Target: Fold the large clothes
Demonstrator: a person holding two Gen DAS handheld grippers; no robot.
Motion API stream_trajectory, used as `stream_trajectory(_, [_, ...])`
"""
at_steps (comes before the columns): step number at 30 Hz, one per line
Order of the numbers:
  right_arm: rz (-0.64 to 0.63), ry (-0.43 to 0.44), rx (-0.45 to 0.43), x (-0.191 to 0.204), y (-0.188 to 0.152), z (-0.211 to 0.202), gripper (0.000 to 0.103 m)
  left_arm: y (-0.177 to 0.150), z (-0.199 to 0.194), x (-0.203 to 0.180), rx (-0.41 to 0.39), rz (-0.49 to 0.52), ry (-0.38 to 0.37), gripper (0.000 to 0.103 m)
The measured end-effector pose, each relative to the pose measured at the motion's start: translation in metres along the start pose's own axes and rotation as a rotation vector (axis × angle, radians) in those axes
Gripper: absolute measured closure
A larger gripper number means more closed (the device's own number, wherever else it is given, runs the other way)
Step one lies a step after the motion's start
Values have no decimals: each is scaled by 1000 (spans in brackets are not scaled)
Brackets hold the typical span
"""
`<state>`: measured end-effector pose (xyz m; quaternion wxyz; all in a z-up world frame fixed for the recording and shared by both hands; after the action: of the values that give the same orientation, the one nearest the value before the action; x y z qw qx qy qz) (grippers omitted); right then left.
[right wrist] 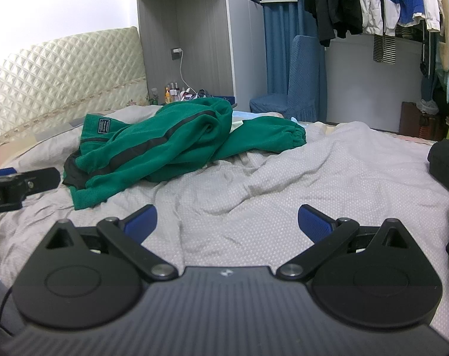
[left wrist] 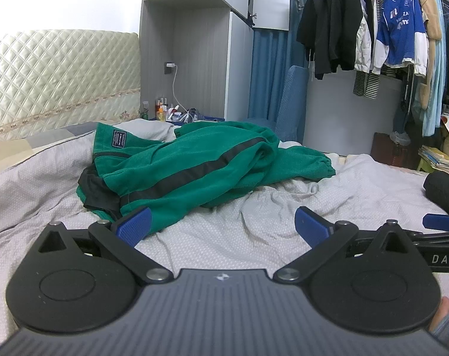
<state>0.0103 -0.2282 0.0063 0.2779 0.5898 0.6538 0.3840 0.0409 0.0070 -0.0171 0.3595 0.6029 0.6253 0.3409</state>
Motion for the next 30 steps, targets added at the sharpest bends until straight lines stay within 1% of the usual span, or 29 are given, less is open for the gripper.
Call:
stream_trajectory(19, [-13,-2,5,4,-2,2,0,-4,2,3,-1,-12,-9,0])
stream_trajectory(30, [-17,-19,3,11,1,2,0,-5,1,4,-6,-13,-13,0])
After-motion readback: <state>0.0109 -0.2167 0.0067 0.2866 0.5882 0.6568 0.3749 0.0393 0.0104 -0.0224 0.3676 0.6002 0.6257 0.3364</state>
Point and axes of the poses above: each gripper's, at about its wrist camera, not at the fingertips, and z roughly the way its jaws point, x to its left, y to its top, the point moved 5 cm from there along z, roughly the way its jaws point, and after that the axes turned 8 degrees about x, right-handed, at the moved point
